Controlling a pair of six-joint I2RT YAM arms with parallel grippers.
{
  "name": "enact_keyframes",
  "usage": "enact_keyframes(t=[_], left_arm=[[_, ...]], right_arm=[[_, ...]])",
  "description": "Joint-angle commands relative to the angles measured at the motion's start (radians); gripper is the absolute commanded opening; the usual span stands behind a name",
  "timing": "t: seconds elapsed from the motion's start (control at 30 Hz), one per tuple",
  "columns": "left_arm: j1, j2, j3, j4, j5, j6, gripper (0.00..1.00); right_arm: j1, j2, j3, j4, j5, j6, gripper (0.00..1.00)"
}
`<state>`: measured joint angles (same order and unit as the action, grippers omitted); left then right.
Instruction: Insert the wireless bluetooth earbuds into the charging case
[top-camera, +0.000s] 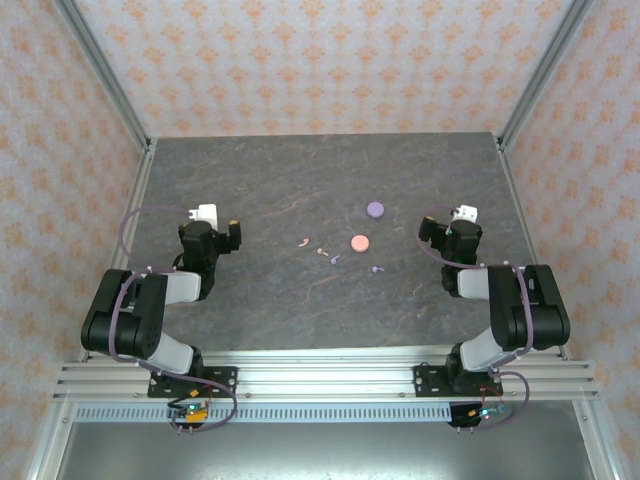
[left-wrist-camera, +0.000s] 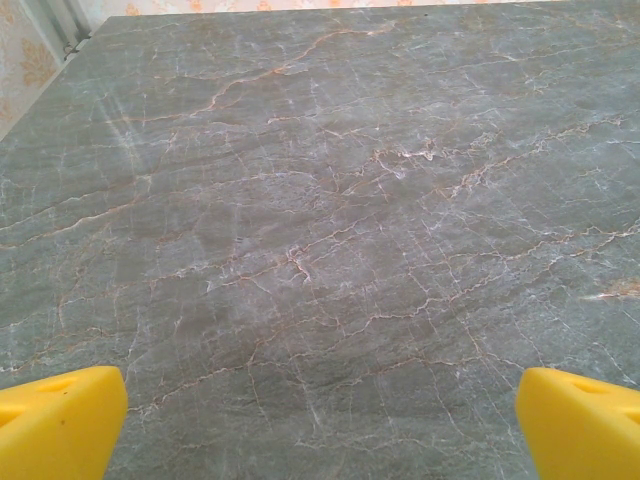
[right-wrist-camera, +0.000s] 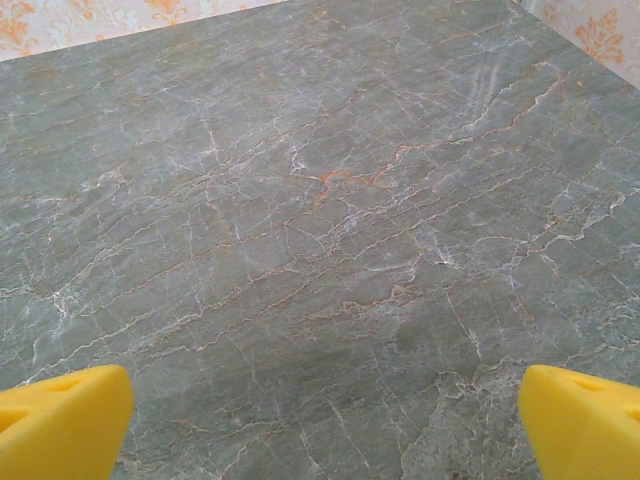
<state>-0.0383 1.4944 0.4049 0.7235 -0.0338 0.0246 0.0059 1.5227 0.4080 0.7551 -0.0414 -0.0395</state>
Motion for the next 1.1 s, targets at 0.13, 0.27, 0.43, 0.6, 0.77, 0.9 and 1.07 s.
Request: enact_keyframes(t=[0.13, 0.27, 0.43, 0.6, 0.77, 0.9, 1.07], left_arm=[[0.002, -0.001, 0.02, 0.021, -0.027, -0.008, 1.0], [0.002, -0.088, 0.014, -0.042, -0.112, -0.046, 1.0], [0.002, -0.223, 0.131, -0.397, -0.114, -0.124, 1.0], [-0.003, -0.3, 0.235, -0.651, -0.005, -0.226, 1.0], [-0.056, -0.313, 0.339, -0.867, 0.13, -0.273, 1.0], [-0.128, -0.305, 0.395, -0.977, 0.177, -0.252, 1.0], [-0.169, -0.262, 0.438, -1.051, 0.296, -0.242, 1.0]], right_arm=[[0.006, -0.012, 0.022, -0.003, 0.027, -0.01, 0.99], [0.005, -0.085, 0.093, -0.196, 0.103, 0.025, 0.99], [0.006, -0.147, 0.289, -0.642, 0.133, 0.13, 0.99], [0.008, -0.07, 0.475, -0.929, 0.026, 0.271, 0.99], [0.041, 0.079, 0.636, -1.065, -0.192, 0.272, 0.99], [0.063, 0.167, 0.712, -1.087, -0.309, 0.28, 0.99], [0.084, 0.275, 0.791, -1.093, -0.448, 0.288, 0.99]])
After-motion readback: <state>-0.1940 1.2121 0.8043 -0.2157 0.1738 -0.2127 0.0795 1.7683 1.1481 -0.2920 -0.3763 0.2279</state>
